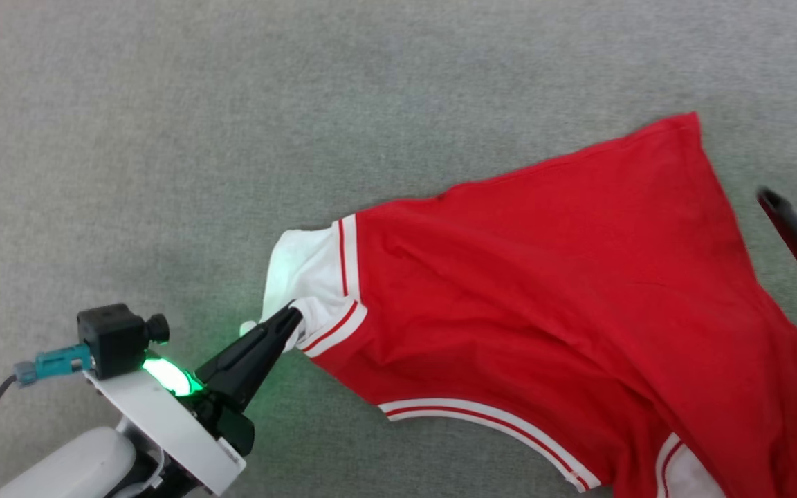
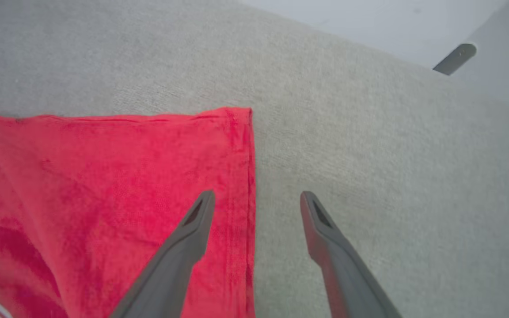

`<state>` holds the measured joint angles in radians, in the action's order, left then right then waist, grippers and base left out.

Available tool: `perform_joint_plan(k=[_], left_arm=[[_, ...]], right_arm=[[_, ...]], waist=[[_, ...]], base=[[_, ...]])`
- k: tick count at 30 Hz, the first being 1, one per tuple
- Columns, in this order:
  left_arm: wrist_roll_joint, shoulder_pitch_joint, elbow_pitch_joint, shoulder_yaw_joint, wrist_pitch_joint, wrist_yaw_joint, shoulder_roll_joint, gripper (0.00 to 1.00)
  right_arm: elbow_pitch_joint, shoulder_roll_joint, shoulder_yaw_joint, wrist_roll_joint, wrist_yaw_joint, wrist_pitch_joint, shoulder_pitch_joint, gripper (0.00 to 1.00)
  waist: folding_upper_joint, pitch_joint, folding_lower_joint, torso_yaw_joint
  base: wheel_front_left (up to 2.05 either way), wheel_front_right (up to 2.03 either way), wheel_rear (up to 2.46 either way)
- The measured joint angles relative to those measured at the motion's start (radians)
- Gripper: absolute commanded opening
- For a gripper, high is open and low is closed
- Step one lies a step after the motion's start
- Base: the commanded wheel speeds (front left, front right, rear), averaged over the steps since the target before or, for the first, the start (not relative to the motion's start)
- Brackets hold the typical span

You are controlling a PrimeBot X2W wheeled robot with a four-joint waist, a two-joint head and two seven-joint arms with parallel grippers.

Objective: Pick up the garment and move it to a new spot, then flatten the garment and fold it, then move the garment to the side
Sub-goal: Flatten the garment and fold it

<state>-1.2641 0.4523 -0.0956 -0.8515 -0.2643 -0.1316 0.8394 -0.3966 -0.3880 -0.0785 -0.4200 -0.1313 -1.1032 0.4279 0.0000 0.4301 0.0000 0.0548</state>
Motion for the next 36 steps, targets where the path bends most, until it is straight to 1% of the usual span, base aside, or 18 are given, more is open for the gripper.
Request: perform_joint_plan(k=[2, 6, 10, 13, 17, 21, 22, 23, 25, 26, 31, 36], left_arm=[[0.000, 0.007, 0.000, -0.006, 0.000, 0.000, -0.003, 0.00], [0.000, 0.024, -0.002, -0.013, 0.000, 0.000, -0.007, 0.00], [0.000, 0.044, -0.003, -0.023, 0.000, 0.000, -0.010, 0.00], [0.000, 0.053, 0.001, -0.032, 0.000, 0.000, -0.018, 0.00], [0.000, 0.059, 0.009, -0.045, 0.000, 0.000, -0.029, 0.00], [-0.002, 0.072, 0.014, -0.057, 0.000, 0.000, -0.035, 0.00], [-0.002, 0.077, 0.015, -0.058, 0.000, 0.000, -0.036, 0.00], [-0.002, 0.079, 0.018, -0.060, 0.000, 0.000, -0.036, 0.00], [-0.003, 0.080, 0.022, -0.062, 0.000, 0.000, -0.037, 0.00], [-0.003, 0.080, 0.024, -0.063, 0.000, 0.000, -0.037, 0.00], [-0.011, 0.075, 0.038, -0.057, 0.000, 0.000, -0.044, 0.00], [-0.012, 0.062, 0.048, -0.029, 0.000, 0.000, -0.041, 0.00]], right_arm=[[0.072, 0.002, 0.050, 0.020, 0.000, 0.009, 0.070, 1.00], [0.217, 0.009, 0.117, 0.065, 0.000, 0.032, 0.181, 1.00], [0.350, -0.003, 0.156, 0.095, 0.000, 0.050, 0.259, 1.00], [0.435, -0.011, 0.178, 0.110, 0.000, 0.063, 0.284, 1.00], [0.513, -0.014, 0.202, 0.106, 0.000, 0.078, 0.300, 1.00], [0.551, -0.020, 0.225, 0.096, 0.001, 0.078, 0.314, 1.00], [0.560, -0.021, 0.230, 0.087, 0.001, 0.077, 0.316, 0.65], [0.566, -0.023, 0.235, 0.082, 0.001, 0.077, 0.318, 0.43], [0.576, -0.027, 0.241, 0.070, 0.001, 0.077, 0.321, 0.04], [0.581, -0.028, 0.243, 0.066, 0.001, 0.081, 0.322, 0.00], [0.612, -0.004, 0.244, 0.037, 0.001, 0.165, 0.315, 0.00], [0.653, 0.049, 0.176, -0.002, 0.001, 0.271, 0.313, 0.00]], waist=[[0.0000, 0.010, 0.0000, 0.011], [0.0000, 0.029, 0.0000, 0.030], [0.0000, 0.053, 0.0000, 0.047], [0.0000, 0.064, 0.0000, 0.060], [0.0000, 0.070, 0.0000, 0.071], [0.0000, 0.070, 0.0000, 0.076], [0.0000, 0.070, 0.0000, 0.077], [0.0000, 0.069, 0.0000, 0.078], [0.0000, 0.066, 0.0000, 0.079], [0.0000, 0.063, 0.0000, 0.079], [0.0000, 0.038, 0.0000, 0.077], [0.0000, 0.006, 0.0000, 0.071]], base=[[0.00, 0.00, 0.00], [0.00, 0.00, 0.00], [0.00, 0.00, 0.00], [0.00, 0.00, 0.00], [0.00, 0.00, 0.00], [0.00, 0.00, 0.00], [0.00, 0.00, 0.00], [0.00, 0.00, 0.00], [0.00, 0.00, 0.00], [0.00, 0.00, 0.00], [0.00, 0.00, 0.00], [0.00, 0.00, 0.00]])
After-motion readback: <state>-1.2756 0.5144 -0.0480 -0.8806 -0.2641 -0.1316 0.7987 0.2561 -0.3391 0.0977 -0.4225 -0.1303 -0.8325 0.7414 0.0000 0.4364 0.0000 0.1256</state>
